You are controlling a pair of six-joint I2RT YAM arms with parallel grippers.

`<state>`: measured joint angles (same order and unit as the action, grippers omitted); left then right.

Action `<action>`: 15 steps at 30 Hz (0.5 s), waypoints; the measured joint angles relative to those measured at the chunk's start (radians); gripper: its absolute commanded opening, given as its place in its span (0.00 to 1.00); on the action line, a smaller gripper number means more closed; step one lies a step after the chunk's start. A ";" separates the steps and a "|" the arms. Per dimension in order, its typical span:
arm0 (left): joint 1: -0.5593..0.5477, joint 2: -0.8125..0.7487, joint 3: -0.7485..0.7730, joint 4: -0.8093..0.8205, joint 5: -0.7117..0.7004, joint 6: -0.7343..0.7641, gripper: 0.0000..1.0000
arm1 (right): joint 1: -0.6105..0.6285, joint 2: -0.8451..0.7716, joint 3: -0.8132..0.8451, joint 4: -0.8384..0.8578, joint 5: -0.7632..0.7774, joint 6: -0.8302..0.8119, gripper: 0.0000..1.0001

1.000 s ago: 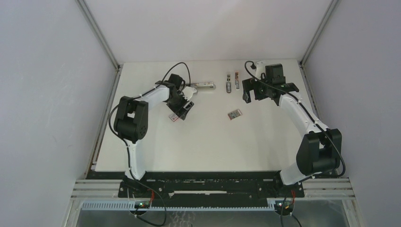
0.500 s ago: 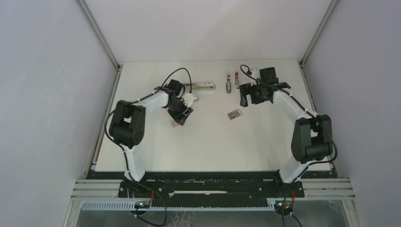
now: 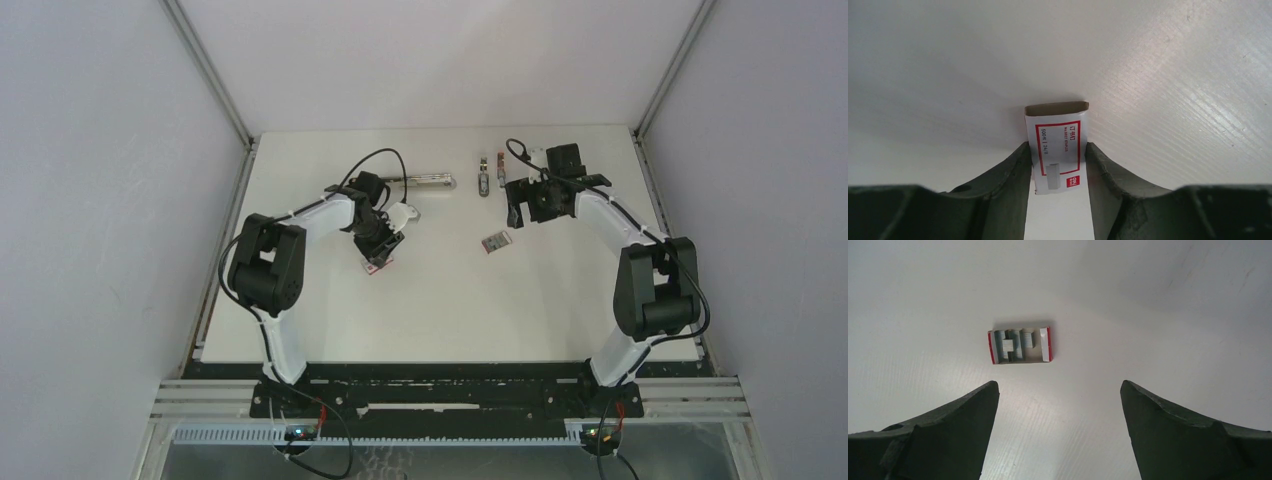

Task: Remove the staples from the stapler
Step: Move the staple box to the center of the board.

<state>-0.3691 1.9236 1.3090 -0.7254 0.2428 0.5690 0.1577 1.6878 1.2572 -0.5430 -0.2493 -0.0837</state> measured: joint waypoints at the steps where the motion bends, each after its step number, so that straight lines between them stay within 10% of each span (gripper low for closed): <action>1: 0.000 0.000 0.000 -0.001 0.004 0.000 0.46 | 0.000 0.002 0.000 0.000 0.000 0.002 0.91; 15: -0.146 0.016 0.045 -0.021 0.040 -0.050 0.51 | -0.008 0.148 0.060 -0.027 0.008 0.024 0.82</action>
<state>-0.5148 1.9400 1.3544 -0.7467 0.2832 0.5186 0.1501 1.8355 1.3170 -0.5705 -0.2413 -0.0597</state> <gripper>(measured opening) 0.506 0.879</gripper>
